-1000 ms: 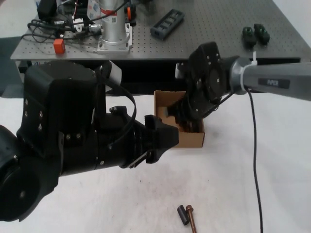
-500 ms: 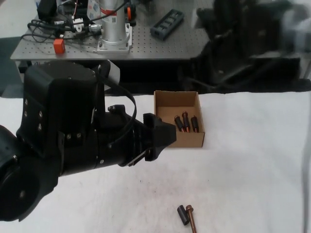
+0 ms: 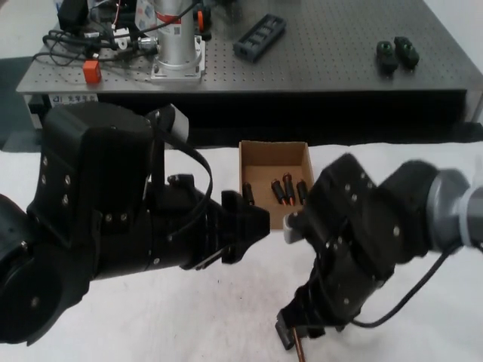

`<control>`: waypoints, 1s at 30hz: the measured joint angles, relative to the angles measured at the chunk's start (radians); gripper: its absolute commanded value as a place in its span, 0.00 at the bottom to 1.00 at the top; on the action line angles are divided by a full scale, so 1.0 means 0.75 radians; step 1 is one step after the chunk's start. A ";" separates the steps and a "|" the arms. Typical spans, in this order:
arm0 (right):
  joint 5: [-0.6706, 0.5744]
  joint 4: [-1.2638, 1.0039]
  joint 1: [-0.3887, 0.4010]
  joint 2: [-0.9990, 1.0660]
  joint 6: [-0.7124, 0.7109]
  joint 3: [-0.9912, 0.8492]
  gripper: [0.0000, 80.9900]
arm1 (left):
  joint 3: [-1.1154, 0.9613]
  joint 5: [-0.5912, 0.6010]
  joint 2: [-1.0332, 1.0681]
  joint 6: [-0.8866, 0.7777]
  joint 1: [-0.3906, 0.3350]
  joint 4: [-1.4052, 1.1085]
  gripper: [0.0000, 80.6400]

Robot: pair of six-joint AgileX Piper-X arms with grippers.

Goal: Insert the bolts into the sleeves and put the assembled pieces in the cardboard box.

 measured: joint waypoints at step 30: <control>0.041 -0.087 0.063 0.102 0.052 0.034 0.02 | 0.000 -0.064 0.003 0.010 0.000 0.224 0.61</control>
